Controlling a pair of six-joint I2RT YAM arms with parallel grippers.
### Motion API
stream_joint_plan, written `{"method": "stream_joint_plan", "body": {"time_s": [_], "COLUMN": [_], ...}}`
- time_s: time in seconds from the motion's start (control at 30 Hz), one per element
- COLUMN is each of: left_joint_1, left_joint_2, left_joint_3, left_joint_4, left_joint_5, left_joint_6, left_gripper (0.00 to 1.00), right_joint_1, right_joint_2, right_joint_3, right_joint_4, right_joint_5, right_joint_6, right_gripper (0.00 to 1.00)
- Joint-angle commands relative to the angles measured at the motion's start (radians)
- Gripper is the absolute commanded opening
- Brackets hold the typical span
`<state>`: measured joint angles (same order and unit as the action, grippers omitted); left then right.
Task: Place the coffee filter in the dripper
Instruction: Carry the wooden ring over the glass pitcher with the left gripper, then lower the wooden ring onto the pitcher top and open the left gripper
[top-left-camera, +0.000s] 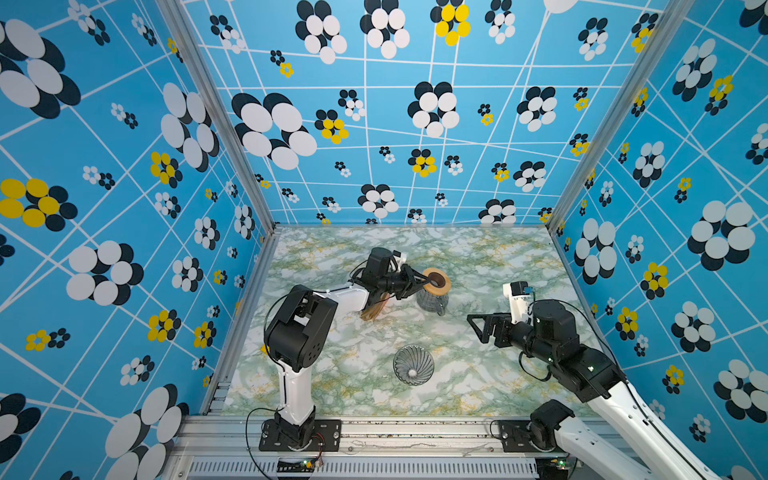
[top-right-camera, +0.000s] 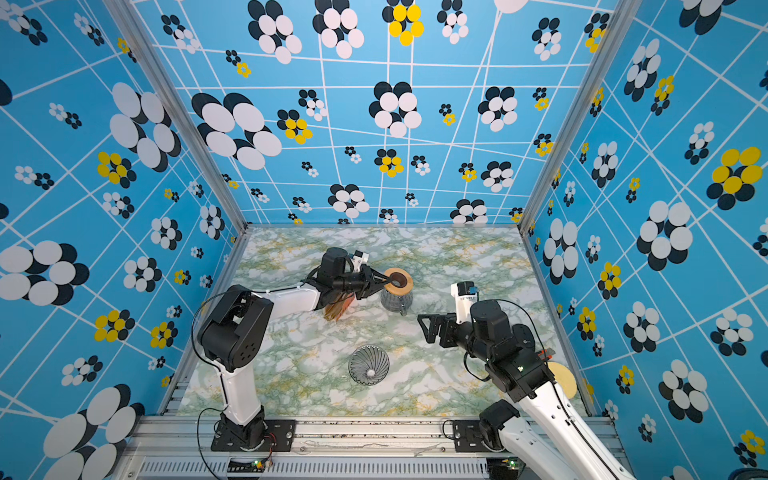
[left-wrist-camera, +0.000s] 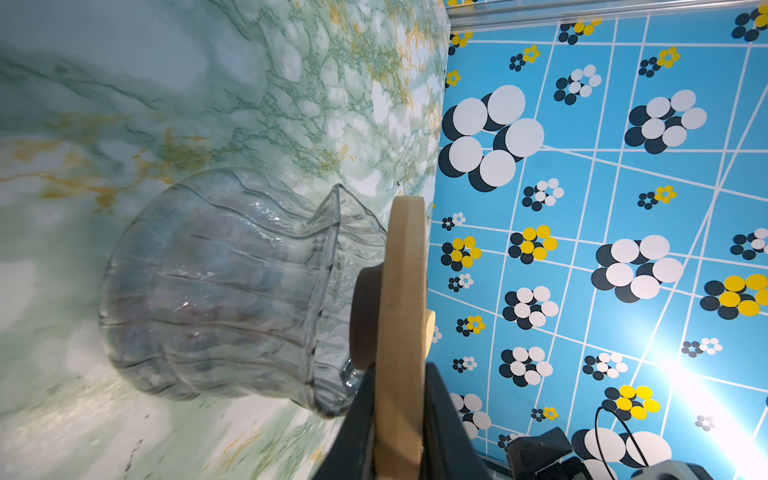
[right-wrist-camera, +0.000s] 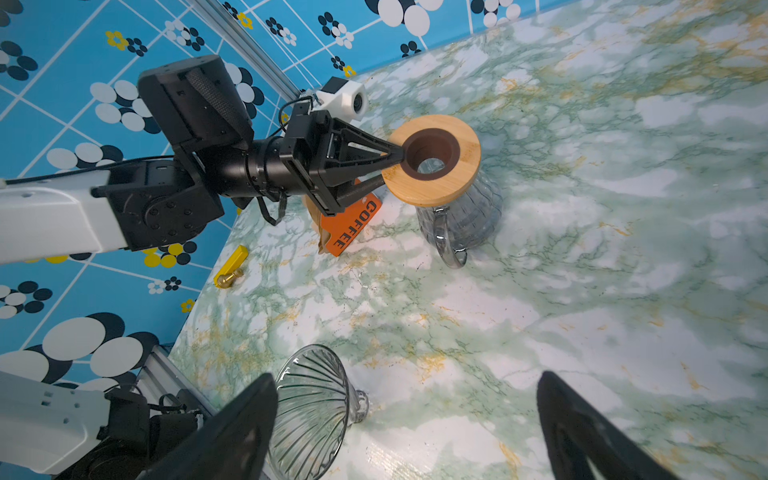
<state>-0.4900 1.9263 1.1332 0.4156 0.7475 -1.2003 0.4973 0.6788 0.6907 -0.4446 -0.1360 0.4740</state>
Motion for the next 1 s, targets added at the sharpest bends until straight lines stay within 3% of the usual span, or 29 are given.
{"method": "stream_joint_plan", "body": {"time_s": [0.0,0.4,0.67,0.97], "left_joint_1": [0.011,0.025,0.033,0.058], "left_joint_2": [0.021,-0.003,-0.021,-0.070], "left_joint_3": [0.032,0.038,0.080,0.128], "left_joint_4": [-0.047,-0.159,-0.278,-0.511], "left_joint_5": [0.000,-0.017,-0.018,-0.075], "left_joint_6": [0.044,0.103,0.169,0.291], "left_gripper": [0.22,0.28,0.47,0.48], "right_joint_1": [0.006,0.007,0.006,0.007], "right_joint_2": [0.003,-0.028,-0.024,0.008], "right_joint_3": [0.015,-0.021,-0.018,-0.004], "right_joint_4": [0.035,0.030,0.018,0.012], "right_joint_5": [-0.009,-0.007,0.003,0.019], "right_joint_6": [-0.023,-0.001,-0.007,-0.017], "right_gripper": [0.98,0.98,0.98,0.97]}}
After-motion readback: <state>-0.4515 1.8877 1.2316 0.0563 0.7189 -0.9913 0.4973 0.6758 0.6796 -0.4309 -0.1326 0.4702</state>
